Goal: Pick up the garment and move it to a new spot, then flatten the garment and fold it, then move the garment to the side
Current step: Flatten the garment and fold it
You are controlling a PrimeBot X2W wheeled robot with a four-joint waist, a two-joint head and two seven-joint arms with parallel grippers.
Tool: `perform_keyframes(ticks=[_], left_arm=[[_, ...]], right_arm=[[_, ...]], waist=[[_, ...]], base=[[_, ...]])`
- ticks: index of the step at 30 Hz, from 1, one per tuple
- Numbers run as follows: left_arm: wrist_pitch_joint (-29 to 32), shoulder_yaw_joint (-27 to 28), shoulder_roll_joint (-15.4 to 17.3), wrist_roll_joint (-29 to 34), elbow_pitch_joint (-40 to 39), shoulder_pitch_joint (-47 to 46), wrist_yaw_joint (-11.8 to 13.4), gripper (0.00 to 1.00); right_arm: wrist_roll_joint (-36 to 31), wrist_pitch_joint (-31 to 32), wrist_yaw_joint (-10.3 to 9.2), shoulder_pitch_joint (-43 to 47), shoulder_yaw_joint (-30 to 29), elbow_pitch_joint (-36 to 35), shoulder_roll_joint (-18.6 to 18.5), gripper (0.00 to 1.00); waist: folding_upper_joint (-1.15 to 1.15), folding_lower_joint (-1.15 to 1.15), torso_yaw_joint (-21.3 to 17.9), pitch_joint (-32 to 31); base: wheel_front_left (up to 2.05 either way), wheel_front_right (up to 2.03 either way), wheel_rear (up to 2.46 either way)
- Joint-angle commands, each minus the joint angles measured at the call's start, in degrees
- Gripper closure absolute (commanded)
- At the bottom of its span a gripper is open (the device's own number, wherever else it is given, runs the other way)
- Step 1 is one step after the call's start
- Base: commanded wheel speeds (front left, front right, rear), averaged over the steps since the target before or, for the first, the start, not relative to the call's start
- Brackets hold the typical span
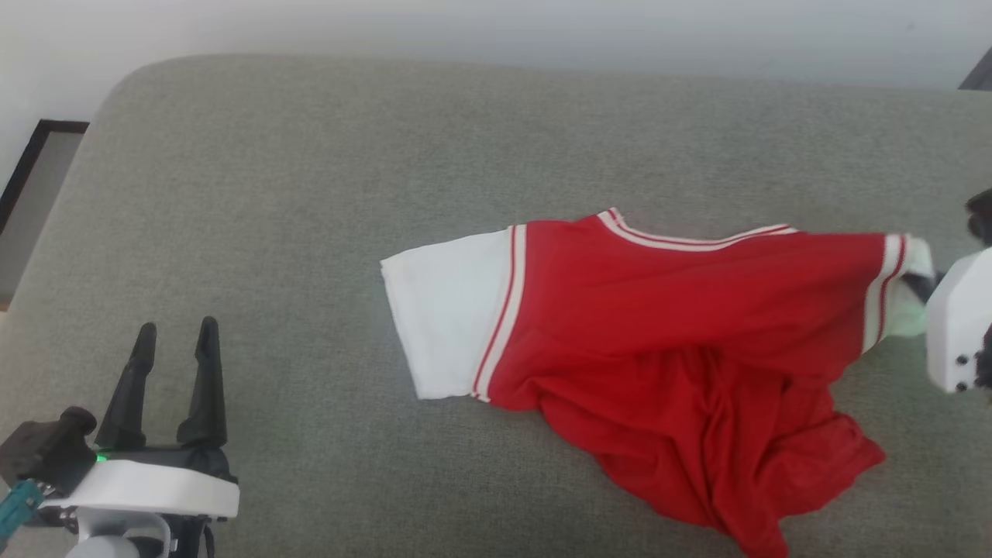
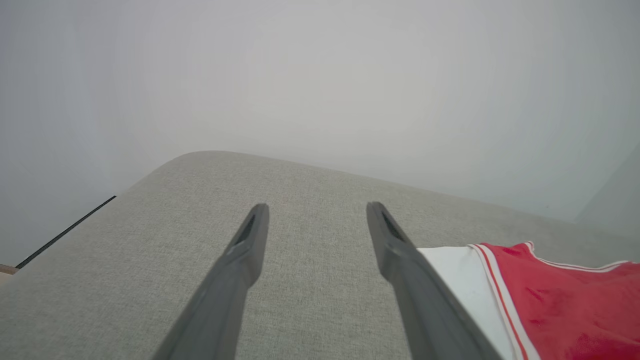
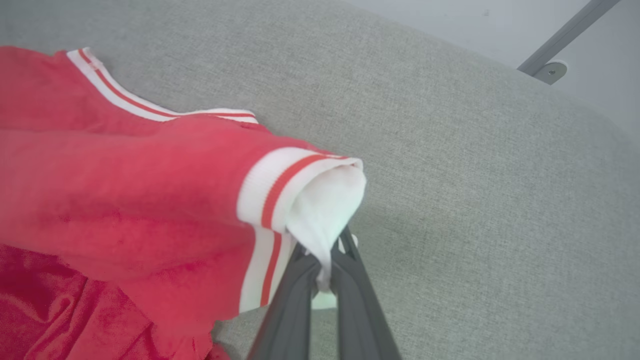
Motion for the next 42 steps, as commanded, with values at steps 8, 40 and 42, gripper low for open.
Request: perform_keyframes(ticks=[8, 40, 42], left_arm=[[-0.28, -1.45, -0.08, -0.39, 0.64, -2.18, -0.17, 0.00], [-0.28, -1.73, 5.07, -2.22, 1.95, -0.33, -0.17, 0.00], [-0.28, -1.72, 5.50, -2.31, 1.99, -0.04, -0.17, 0.00]], right_arm=[[-2.30, -3.82, -0.02, -5.72, 0.28, 11.93, -0.19, 1.00], [2.63, -19.36, -0.02, -7.57, 6.41, 14.53, 2.27, 0.00], [1.68, -22.23, -0.02, -6.27, 5.71, 12.74, 3.13, 0.00]], waist=[[0.00, 0.00, 1.74, 1.25], [0.00, 0.00, -7.07, -3.99], [0.00, 0.00, -8.20, -4.44]], base=[[0.00, 0.00, 0.00], [0.00, 0.00, 0.00], [0.00, 0.00, 0.00]])
